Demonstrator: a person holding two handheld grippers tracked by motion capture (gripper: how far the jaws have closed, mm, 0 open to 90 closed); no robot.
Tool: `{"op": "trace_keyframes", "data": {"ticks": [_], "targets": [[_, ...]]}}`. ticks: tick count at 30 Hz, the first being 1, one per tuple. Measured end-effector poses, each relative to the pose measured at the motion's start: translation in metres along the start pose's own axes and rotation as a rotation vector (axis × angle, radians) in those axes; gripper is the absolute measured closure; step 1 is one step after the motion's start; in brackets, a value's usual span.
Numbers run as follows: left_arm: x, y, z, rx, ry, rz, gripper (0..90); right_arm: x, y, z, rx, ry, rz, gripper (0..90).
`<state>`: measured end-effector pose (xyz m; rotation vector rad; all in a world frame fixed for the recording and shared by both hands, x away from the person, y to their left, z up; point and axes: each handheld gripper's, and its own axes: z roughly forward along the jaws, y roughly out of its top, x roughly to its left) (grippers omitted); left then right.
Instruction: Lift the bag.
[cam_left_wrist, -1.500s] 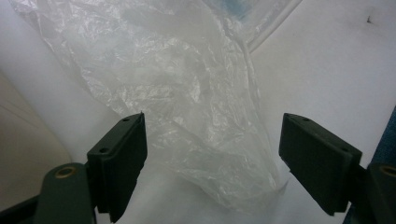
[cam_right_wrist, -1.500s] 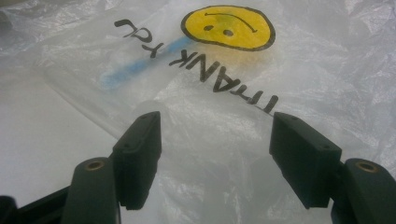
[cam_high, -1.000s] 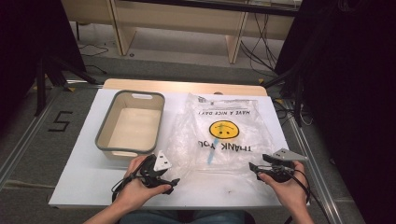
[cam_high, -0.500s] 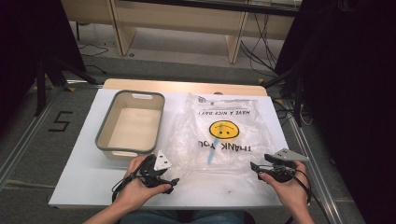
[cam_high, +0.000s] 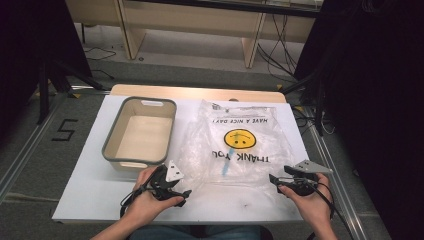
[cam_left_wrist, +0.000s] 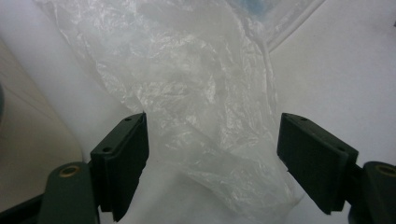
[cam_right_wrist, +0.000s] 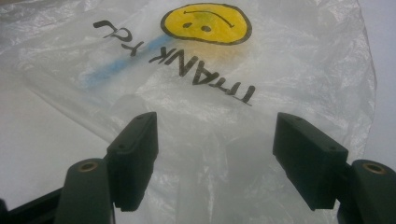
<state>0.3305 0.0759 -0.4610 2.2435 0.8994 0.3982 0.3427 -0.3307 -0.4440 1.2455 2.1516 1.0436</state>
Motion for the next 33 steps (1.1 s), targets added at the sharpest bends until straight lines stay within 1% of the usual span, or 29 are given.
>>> {"op": "trace_keyframes", "data": {"ticks": [4, 8, 12, 14, 16, 19, 21, 23, 25, 28, 31, 33], "targets": [[0.001, -0.001, 0.001, 0.012, 0.008, -0.012, 24.7, -0.002, 0.0, 0.0, -0.001, -0.002, 0.004, 32.1], [0.003, -0.004, 0.002, 0.038, 0.013, -0.036, 24.4, -0.003, 0.0, 0.0, 0.001, -0.003, 0.003, 32.2], [0.003, -0.005, 0.005, 0.068, 0.008, -0.04, 24.2, -0.002, 0.0, 0.0, -0.002, -0.007, 0.003, 32.2], [0.003, -0.007, 0.007, 0.078, 0.008, -0.05, 24.2, -0.003, 0.0, -0.002, -0.006, -0.013, 0.004, 32.2], [0.003, -0.008, 0.007, 0.087, 0.007, -0.052, 24.4, -0.003, 0.001, -0.004, -0.014, -0.021, 0.006, 32.2], [0.005, -0.009, 0.009, 0.089, 0.012, -0.061, 24.9, -0.004, 0.004, -0.01, -0.025, -0.04, 0.007, 32.1], [0.006, -0.011, 0.011, 0.092, 0.013, -0.076, 25.7, -0.005, 0.005, -0.013, -0.021, -0.056, 0.022, 32.1], [0.007, -0.012, 0.012, 0.102, 0.01, -0.08, 27.5, -0.007, 0.004, -0.016, -0.003, -0.056, 0.038, 32.3], [0.007, -0.012, 0.014, 0.115, 0.01, -0.08, 28.3, -0.01, -0.001, -0.016, 0.03, -0.049, 0.059, 32.4], [0.006, -0.012, 0.016, 0.129, 0.0, -0.081, 32.1, -0.014, -0.007, -0.016, 0.058, -0.034, 0.079, 32.4], [0.005, -0.012, 0.018, 0.139, -0.008, -0.08, 35.1, -0.014, -0.01, -0.02, 0.064, -0.015, 0.08, 32.7], [0.005, -0.012, 0.018, 0.142, -0.01, -0.08, 35.4, -0.013, -0.012, -0.022, 0.08, 0.001, 0.077, 32.8]]}}
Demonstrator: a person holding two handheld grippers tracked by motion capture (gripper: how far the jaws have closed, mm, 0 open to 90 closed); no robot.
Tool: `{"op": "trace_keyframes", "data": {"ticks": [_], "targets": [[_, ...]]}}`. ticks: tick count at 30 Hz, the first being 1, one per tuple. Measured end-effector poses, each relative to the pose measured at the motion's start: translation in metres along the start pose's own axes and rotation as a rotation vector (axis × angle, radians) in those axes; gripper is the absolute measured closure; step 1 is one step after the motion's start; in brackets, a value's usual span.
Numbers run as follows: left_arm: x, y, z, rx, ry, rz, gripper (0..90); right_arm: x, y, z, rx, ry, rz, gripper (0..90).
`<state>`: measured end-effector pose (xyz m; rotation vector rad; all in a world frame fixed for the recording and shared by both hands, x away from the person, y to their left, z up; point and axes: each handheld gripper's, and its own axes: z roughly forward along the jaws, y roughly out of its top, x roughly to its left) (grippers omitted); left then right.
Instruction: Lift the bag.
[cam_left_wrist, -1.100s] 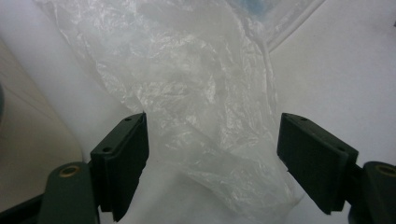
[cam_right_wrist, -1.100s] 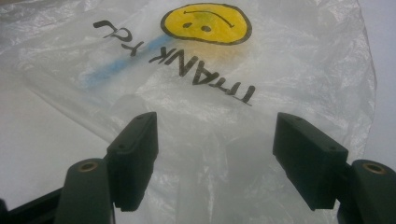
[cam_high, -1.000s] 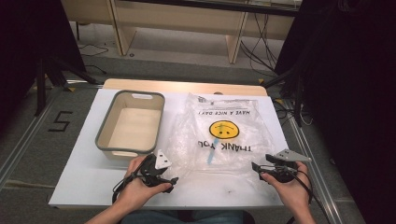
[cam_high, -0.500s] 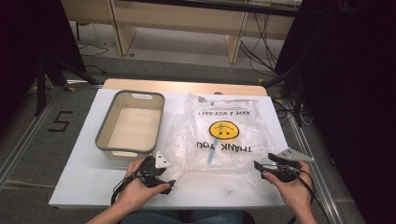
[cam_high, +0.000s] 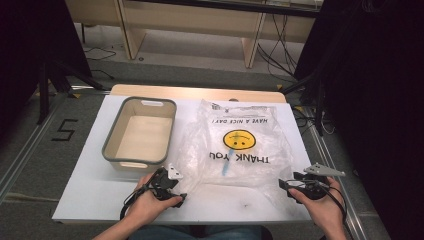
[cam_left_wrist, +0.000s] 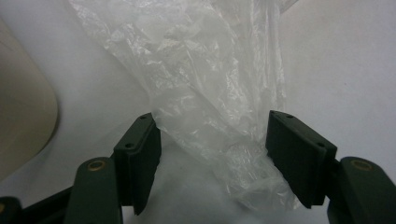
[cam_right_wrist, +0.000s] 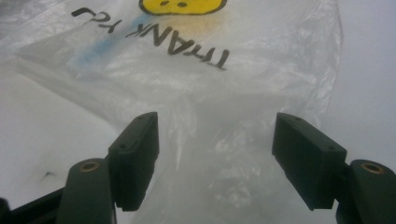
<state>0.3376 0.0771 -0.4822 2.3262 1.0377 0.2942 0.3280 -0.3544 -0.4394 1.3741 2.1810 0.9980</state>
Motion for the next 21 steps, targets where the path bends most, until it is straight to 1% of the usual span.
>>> {"op": "trace_keyframes", "data": {"ticks": [3, 5, 8, 13, 17, 19, 21], "targets": [[0.001, 0.0, 0.0, -0.003, -0.002, -0.003, 36.6, 0.004, -0.006, -0.001, 0.045, 0.028, -0.017, 32.7], [0.001, 0.0, 0.0, -0.002, -0.002, -0.001, 37.5, 0.008, -0.011, 0.0, 0.087, 0.051, -0.041, 32.7], [0.002, 0.0, 0.0, -0.001, 0.0, -0.002, 39.2, 0.013, -0.017, 0.003, 0.148, 0.069, -0.075, 32.8], [0.002, 0.001, -0.001, 0.006, 0.0, -0.003, 43.0, 0.017, -0.024, 0.009, 0.22, 0.092, -0.11, 35.0], [0.001, 0.001, -0.002, 0.014, 0.001, -0.004, 48.4, 0.017, -0.026, 0.013, 0.249, 0.09, -0.127, 37.8], [0.001, 0.002, -0.002, 0.019, 0.001, -0.003, 52.3, 0.017, -0.027, 0.014, 0.26, 0.086, -0.126, 38.8], [0.001, 0.002, -0.002, 0.02, 0.001, -0.007, 54.1, 0.016, -0.028, 0.014, 0.255, 0.086, -0.127, 40.2]]}}
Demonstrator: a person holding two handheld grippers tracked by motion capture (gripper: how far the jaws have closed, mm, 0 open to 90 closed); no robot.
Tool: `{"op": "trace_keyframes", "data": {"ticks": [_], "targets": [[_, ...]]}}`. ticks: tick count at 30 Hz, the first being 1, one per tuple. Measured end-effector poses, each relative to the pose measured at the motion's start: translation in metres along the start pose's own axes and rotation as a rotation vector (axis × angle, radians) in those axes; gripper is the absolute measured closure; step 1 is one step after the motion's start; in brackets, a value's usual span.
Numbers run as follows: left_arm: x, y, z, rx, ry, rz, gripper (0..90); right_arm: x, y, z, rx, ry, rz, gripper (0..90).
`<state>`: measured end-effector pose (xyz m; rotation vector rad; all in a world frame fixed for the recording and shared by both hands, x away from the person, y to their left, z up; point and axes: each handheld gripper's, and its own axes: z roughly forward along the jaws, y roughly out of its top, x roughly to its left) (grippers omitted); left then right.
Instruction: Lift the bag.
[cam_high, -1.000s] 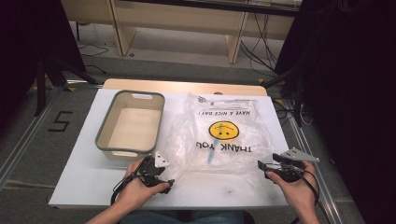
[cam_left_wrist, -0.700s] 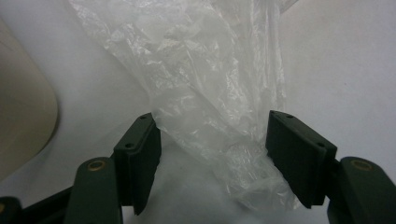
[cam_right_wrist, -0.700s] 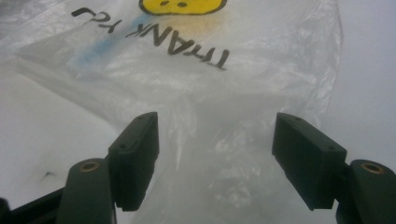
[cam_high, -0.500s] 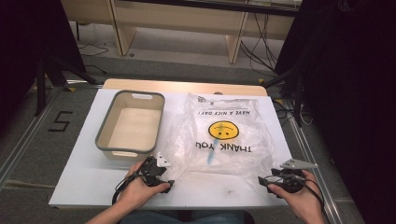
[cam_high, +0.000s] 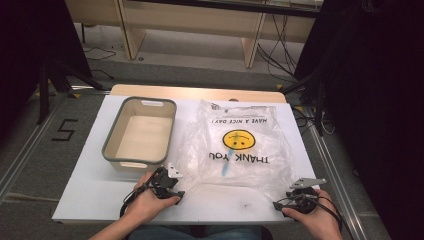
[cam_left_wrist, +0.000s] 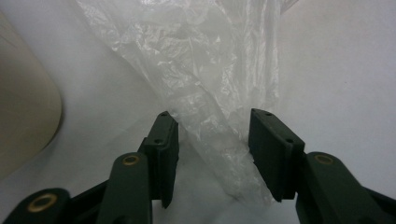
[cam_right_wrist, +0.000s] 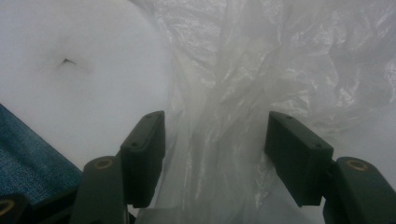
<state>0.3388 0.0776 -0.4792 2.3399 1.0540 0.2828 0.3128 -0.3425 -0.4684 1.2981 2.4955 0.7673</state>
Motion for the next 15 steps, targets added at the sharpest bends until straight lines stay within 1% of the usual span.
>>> {"op": "trace_keyframes", "data": {"ticks": [2, 3, 6, 8, 12, 15], "targets": [[-0.0003, 0.0005, -0.0004, 0.005, 0.0, 0.001, 56.3, -0.0002, -0.0002, -0.0002, 0.003, -0.006, 0.001, 42.0], [-0.0006, 0.0007, -0.0005, 0.007, 0.0, 0.002, 57.7, 0.0002, 0.0, -0.0002, 0.006, -0.011, -0.006, 42.6], [-0.0017, 0.0012, -0.0008, 0.012, -0.001, 0.006, 62.0, 0.0025, 0.0009, 0.0004, 0.022, -0.037, -0.052, 46.5], [-0.0028, 0.0017, -0.001, 0.017, 0.001, 0.012, 64.4, 0.0029, 0.0016, 0.0004, 0.028, -0.041, -0.059, 49.3], [-0.0063, 0.0029, -0.0008, 0.023, 0.0, 0.024, 70.6, 0.002, 0.002, -0.0004, 0.034, -0.039, -0.061, 60.2], [-0.0085, 0.0035, -0.001, 0.03, -0.002, 0.044, 76.6, 0.0024, 0.0031, 0.0, 0.038, -0.035, -0.068, 67.7]]}}
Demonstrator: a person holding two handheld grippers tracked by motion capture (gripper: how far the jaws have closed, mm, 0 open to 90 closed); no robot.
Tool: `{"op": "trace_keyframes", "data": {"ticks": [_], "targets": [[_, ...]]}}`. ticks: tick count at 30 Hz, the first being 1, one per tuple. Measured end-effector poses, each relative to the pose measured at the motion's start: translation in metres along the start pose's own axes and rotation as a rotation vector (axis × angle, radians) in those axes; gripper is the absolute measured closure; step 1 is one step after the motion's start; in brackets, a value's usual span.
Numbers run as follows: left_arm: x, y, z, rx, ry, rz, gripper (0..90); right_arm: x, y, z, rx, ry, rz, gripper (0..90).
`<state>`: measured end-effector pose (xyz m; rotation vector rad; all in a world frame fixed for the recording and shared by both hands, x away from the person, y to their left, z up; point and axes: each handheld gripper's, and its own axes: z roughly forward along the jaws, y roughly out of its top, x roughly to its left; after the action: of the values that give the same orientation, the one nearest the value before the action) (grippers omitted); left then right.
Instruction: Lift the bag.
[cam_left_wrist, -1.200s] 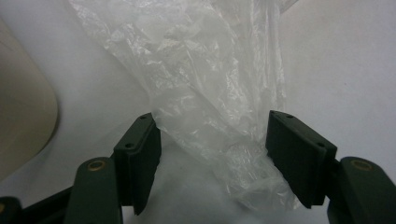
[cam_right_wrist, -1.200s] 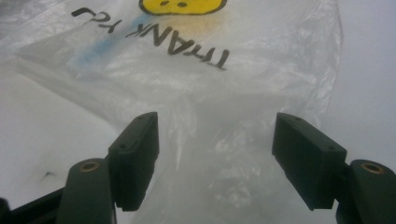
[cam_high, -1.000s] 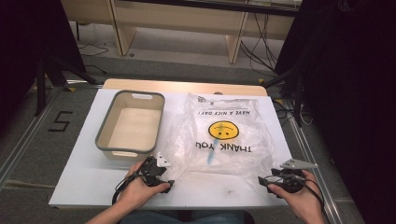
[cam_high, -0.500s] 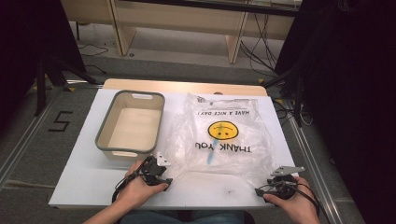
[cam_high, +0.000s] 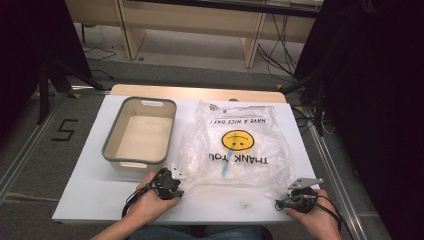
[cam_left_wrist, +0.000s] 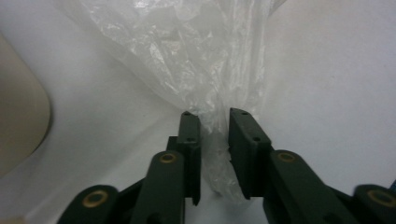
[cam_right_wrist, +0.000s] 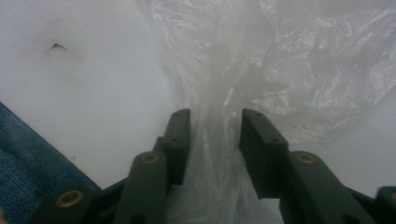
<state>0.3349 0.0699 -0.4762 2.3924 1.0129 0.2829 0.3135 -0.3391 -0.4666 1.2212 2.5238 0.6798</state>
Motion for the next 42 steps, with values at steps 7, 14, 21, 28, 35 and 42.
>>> {"op": "trace_keyframes", "data": {"ticks": [7, 14, 21, 28, 35, 42], "targets": [[-0.002, 0.0, 0.0, -0.011, -0.006, 0.018, 86.2, -0.008, -0.002, 0.0, -0.016, 0.025, 0.046, 84.7], [-0.001, -0.002, -0.001, -0.033, -0.027, 0.036, 89.0, -0.006, -0.001, -0.001, -0.016, 0.02, 0.045, 89.8], [-0.003, 0.001, -0.013, -0.109, -0.025, 0.064, 89.2, -0.008, 0.002, -0.01, -0.091, 0.009, 0.072, 90.0], [-0.003, 0.006, -0.03, -0.195, -0.01, 0.099, 89.3, -0.011, 0.003, -0.02, -0.15, -0.028, 0.1, 90.0], [-0.002, 0.01, -0.037, -0.249, -0.001, 0.098, 89.3, -0.013, 0.006, -0.028, -0.206, -0.062, 0.109, 90.0], [-0.001, 0.013, -0.044, -0.289, 0.011, 0.1, 89.3, -0.013, 0.008, -0.035, -0.243, -0.087, 0.105, 90.0]]}}
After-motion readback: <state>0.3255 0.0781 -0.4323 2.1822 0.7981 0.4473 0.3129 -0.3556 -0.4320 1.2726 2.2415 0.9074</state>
